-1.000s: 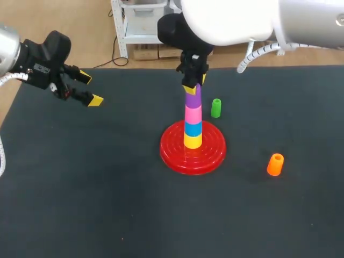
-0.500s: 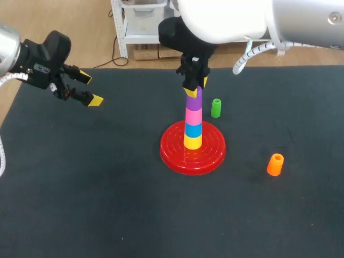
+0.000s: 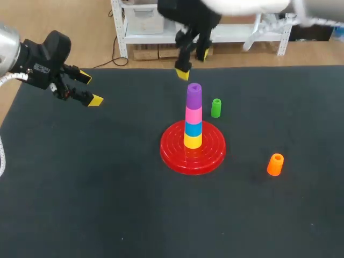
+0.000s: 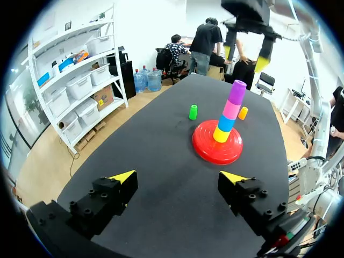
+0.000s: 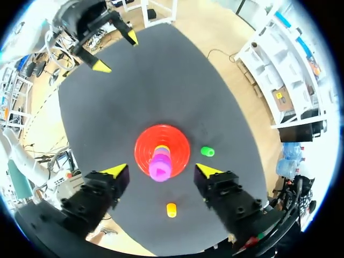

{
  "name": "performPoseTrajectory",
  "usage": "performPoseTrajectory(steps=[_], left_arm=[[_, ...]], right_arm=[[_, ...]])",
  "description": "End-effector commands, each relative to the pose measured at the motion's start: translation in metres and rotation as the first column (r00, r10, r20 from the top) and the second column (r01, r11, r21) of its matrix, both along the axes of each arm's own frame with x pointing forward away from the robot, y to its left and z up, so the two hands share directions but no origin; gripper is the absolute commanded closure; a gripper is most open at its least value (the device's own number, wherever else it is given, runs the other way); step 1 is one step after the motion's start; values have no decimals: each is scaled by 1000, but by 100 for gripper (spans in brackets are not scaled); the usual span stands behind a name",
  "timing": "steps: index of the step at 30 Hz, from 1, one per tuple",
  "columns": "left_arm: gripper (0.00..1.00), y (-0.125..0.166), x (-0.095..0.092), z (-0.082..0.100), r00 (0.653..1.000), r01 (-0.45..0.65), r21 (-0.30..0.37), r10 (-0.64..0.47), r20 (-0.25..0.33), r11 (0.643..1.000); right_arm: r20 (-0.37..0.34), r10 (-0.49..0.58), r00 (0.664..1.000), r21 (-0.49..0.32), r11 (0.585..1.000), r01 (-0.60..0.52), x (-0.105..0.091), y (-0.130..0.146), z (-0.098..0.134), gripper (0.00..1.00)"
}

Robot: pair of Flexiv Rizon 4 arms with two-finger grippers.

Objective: Pick up and stack the cylinders on the red base in this order: pink,purple,orange,green

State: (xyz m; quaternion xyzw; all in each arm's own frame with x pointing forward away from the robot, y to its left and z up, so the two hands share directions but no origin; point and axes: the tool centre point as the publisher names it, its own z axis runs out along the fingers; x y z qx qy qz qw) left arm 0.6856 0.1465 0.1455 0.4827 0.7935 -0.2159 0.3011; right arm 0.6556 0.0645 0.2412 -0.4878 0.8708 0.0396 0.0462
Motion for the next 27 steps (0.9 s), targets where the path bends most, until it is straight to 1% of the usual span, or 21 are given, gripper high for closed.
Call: performPoseTrajectory(steps=[1, 6, 11, 14, 19, 23, 27], left_arm=[[0, 1, -1, -1, 1000, 1, -4, -1, 4, 1000], [0, 1, -1, -1, 1000, 1, -4, -1, 4, 1000], [0, 1, -1, -1, 1000, 1, -4, -1, 4, 1000], [0, 1, -1, -1, 1000, 1, -4, -1, 4, 1000], [0, 1, -1, -1, 1000, 1, -4, -1, 4, 1000], [0, 1, -1, -1, 1000, 1, -4, -1, 4, 1000], [0, 1, -1, -1, 1000, 1, -4, -1, 4, 1000]], right_arm=[[70, -13, 997, 69, 998, 8, -24, -31, 15, 0], [94, -48, 994, 39, 998, 45, -38, -64, 11, 0], [115, -96, 989, 32, 995, 93, -52, -98, 4, 0], [120, -80, 990, 29, 997, 77, -62, -115, -4, 0], [91, -50, 995, 4, 999, 50, -78, -137, -30, 0], [58, -59, 997, -19, 998, 60, -83, -151, -51, 0], [33, -45, 998, -32, 998, 46, -85, -157, -63, 0]])
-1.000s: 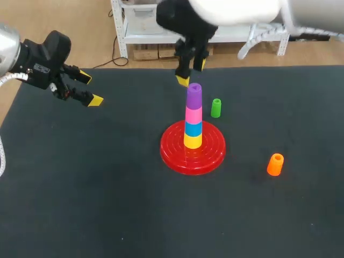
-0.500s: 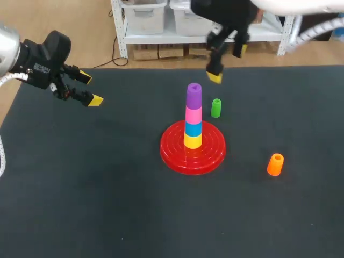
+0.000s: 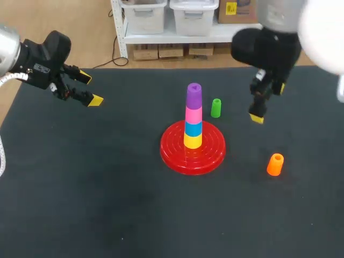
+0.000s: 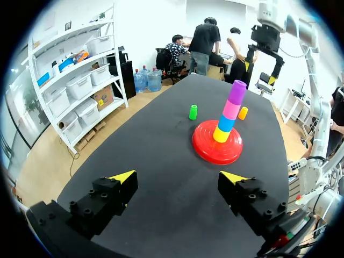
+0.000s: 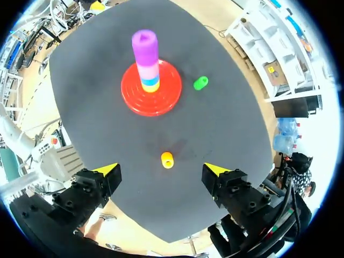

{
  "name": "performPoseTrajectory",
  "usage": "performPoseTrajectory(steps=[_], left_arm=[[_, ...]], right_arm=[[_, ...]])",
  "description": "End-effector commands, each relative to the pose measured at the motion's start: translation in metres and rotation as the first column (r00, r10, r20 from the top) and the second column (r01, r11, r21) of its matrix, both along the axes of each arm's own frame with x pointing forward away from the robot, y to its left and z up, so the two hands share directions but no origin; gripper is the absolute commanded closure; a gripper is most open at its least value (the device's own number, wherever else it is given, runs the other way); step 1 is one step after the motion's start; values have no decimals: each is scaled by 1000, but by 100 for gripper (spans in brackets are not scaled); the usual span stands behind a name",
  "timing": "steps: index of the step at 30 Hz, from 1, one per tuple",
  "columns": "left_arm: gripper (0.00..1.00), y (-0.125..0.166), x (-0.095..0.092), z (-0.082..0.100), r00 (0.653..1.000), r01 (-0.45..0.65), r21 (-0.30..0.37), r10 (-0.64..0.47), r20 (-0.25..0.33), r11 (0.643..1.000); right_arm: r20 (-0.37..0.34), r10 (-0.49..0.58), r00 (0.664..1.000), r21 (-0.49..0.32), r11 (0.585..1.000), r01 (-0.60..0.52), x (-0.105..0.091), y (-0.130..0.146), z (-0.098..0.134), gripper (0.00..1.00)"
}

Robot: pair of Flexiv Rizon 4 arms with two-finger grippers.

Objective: Pick up and stack the cylinders on the red base in this order: pink,purple,orange,green

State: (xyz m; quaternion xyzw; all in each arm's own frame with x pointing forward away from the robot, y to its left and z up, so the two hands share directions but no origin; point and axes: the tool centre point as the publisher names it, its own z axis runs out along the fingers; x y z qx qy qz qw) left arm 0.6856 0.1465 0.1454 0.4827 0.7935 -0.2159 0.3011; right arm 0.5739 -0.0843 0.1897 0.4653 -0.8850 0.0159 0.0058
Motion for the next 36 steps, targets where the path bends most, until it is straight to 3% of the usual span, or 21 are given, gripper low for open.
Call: performPoseTrajectory(steps=[1, 13, 23, 30, 36], left_arm=[[0, 1, -1, -1, 1000, 1, -4, -1, 4, 1000], [0, 1, -1, -1, 1000, 1, -4, -1, 4, 1000], [0, 1, -1, -1, 1000, 1, -4, -1, 4, 1000], [0, 1, -1, -1, 1000, 1, -4, -1, 4, 1000], [0, 1, -1, -1, 1000, 1, -4, -1, 4, 1000]], right_arm=[[70, 12, 997, 109, 994, -19, -3, -8, -14, 0], [16, 41, 999, 56, 998, -42, 6, -14, -43, 0], [-50, 0, 999, -8, 1000, 0, 3, -26, -79, 0], [-63, -9, 998, 22, 1000, 10, 0, -27, -108, 0], [-56, -9, 998, 73, 997, 13, -4, -28, -115, 0]])
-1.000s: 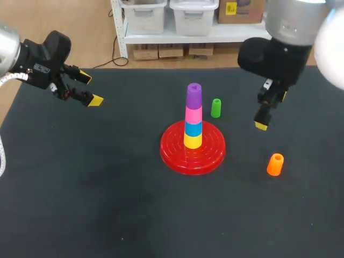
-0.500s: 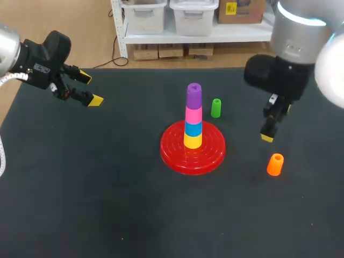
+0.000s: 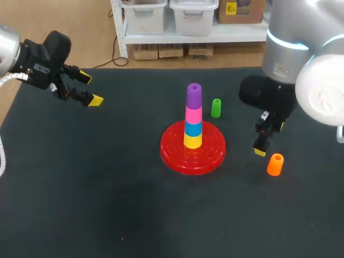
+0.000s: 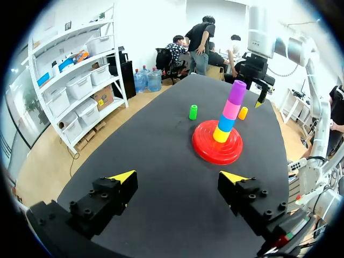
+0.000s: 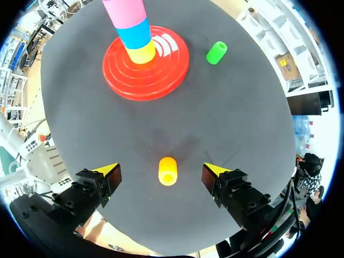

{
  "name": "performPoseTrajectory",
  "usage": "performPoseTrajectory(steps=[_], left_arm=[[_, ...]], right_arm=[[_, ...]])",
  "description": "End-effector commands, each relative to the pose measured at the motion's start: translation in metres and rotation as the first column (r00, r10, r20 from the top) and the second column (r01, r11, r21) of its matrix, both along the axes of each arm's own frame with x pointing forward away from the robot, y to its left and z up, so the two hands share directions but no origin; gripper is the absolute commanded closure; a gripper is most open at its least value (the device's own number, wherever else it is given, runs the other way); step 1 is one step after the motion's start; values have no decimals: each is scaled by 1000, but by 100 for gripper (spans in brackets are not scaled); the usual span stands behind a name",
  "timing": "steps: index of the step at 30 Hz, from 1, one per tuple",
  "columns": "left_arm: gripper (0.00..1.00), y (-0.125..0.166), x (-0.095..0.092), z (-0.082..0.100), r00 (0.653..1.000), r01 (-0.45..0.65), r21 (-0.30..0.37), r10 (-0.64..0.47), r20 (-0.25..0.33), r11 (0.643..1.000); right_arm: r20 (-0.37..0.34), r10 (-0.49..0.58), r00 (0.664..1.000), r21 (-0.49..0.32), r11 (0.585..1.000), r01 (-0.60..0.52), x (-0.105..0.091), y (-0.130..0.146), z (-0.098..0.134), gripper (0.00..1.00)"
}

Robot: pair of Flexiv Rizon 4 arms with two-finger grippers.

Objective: Pick up and stack the cylinders on the red base in this order: pink,purple,orange,green

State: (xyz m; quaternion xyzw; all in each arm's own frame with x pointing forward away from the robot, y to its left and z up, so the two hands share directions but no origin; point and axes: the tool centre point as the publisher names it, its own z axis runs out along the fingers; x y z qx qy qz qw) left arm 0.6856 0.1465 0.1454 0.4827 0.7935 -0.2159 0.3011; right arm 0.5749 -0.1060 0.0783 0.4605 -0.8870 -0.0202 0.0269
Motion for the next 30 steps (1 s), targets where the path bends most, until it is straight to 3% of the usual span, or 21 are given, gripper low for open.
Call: performPoseTrajectory(steps=[1, 20, 30], left_arm=[[0, 1, -1, -1, 1000, 1, -4, -1, 4, 1000], [0, 1, -1, -1, 1000, 1, -4, -1, 4, 1000], [0, 1, -1, -1, 1000, 1, -4, -1, 4, 1000]], right_arm=[[2, -5, 1000, 44, 999, 5, -5, -6, -3, 0], [-5, -4, 1000, 37, 999, 4, -5, -4, -2, 0], [13, -76, 997, 41, 996, 75, -28, -21, -14, 0]])
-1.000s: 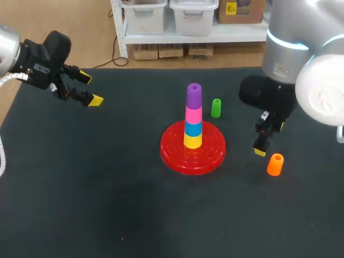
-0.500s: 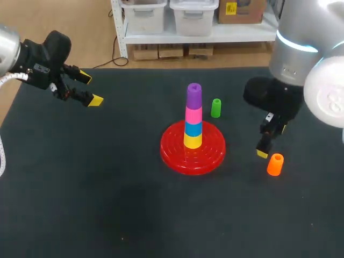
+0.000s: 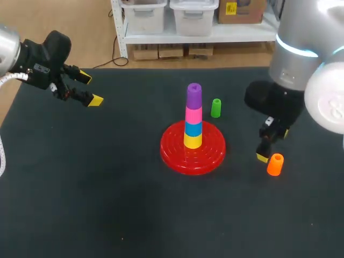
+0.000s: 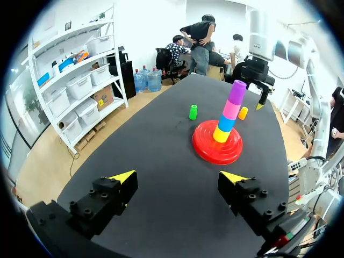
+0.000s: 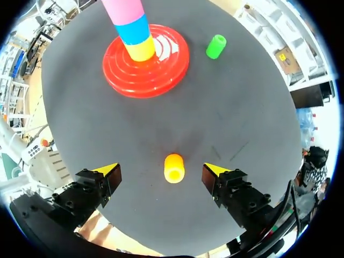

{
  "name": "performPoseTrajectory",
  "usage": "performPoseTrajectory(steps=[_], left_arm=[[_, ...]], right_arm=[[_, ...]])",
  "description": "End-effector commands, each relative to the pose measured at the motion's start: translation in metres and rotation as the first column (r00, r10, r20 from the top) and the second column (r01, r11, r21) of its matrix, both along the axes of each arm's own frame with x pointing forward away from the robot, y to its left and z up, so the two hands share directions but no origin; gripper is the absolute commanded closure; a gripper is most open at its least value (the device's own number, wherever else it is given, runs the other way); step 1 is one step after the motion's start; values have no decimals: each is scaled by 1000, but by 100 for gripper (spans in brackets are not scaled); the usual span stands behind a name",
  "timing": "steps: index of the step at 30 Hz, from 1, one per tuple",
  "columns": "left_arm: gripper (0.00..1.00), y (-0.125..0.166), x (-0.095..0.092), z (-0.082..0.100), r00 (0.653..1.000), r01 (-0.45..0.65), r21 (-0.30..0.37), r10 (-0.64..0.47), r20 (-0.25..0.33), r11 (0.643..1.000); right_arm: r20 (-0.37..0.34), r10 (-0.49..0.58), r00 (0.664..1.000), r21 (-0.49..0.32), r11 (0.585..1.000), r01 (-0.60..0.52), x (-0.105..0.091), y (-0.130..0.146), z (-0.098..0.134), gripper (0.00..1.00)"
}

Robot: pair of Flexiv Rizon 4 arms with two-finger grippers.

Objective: Pick up and stack the cylinders on the red base in this order: pink,purple,orange,green

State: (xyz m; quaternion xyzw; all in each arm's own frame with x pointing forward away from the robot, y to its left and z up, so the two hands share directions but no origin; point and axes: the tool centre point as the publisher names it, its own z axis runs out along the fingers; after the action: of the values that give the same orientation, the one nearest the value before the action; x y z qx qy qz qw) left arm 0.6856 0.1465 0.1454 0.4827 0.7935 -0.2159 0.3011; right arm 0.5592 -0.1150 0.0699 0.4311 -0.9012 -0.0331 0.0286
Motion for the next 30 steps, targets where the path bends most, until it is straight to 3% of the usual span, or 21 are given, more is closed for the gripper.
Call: performPoseTrajectory(steps=[1, 17, 18, 20, 23, 30], left_arm=[[0, 1, -1, -1, 1000, 1, -4, -1, 4, 1000], [0, 1, -1, -1, 1000, 1, -4, -1, 4, 1000], [0, 1, -1, -1, 1000, 1, -4, -1, 4, 1000], [0, 1, -1, -1, 1000, 1, -4, -1, 4, 1000], [0, 1, -1, -1, 1000, 1, -4, -1, 4, 1000], [0, 1, -1, -1, 1000, 1, -4, -1, 4, 1000]], right_arm=[[31, -13, 999, 19, 1000, 13, -13, -13, -7, 0], [5, -111, 994, -24, 994, 111, 1, -20, -35, 0], [4, -112, 994, -25, 993, 112, 2, -21, -36, 5], [-4, -115, 993, -28, 993, 115, 4, -21, -38, 33], [-9, -116, 993, -34, 993, 116, 6, -22, -40, 52], [-15, -106, 994, -45, 993, 106, 4, -23, -43, 63]])
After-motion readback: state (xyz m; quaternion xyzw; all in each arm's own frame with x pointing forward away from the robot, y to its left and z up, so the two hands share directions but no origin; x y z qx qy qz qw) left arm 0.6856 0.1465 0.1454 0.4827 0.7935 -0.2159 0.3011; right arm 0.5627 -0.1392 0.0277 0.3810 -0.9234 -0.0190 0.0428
